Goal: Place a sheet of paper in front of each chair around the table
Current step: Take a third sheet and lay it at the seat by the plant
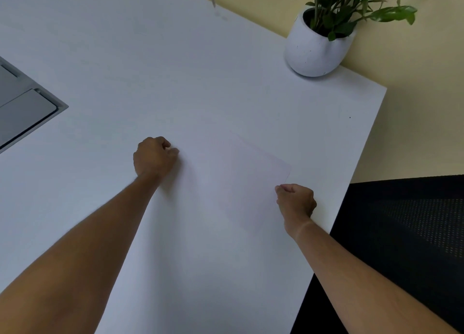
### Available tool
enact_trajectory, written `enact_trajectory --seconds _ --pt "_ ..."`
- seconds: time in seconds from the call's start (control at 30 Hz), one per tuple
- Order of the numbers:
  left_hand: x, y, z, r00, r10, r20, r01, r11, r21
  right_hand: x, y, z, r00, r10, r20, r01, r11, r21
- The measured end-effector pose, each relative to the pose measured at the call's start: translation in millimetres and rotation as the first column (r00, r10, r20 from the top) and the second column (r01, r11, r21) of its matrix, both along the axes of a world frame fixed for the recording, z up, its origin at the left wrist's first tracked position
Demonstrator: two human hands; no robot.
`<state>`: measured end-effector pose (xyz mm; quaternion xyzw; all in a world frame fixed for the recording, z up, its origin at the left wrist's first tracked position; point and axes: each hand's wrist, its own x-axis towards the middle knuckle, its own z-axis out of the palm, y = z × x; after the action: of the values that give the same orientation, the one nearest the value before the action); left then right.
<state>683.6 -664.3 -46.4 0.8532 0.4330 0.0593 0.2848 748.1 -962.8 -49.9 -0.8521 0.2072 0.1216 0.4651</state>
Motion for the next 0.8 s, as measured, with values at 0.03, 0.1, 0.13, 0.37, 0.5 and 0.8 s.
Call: enact_trajectory --seconds 0.03,0.1,0.13,0.37,0.5,0.8 --pt "-3.1 -3.2 -0.1 0.999 -0.051 -0.005 0.051 0.998 0.046 -0.9 -0.1 1.4 1.000 0.006 0.000 -0.006 1.000 0.010" --pt "-9.1 -10.2 1.1 0.988 -0.155 -0.005 0.154 0.978 0.138 -3.9 0.8 5.2 0.999 0.036 0.028 -0.036 0.999 -0.008" --pt "-11.8 -13.7 2.6 0.980 -0.201 -0.009 0.199 0.963 0.181 -6.4 1.6 8.0 0.996 0.065 0.054 -0.063 0.997 -0.036" --pt "-32.7 -47.0 24.4 0.915 -0.389 -0.108 0.404 0.865 0.298 -30.1 10.9 34.7 0.847 0.485 0.216 -0.415 0.859 -0.300" --pt "-49.9 -66.2 38.7 0.888 -0.436 -0.148 0.459 0.821 0.338 -39.6 16.9 52.7 0.679 0.693 0.242 -0.494 0.675 -0.547" --pt "-81.3 -91.6 88.6 0.899 -0.412 -0.148 0.429 0.763 0.484 -57.8 26.3 100.3 0.382 0.891 0.247 -0.496 0.423 -0.758"
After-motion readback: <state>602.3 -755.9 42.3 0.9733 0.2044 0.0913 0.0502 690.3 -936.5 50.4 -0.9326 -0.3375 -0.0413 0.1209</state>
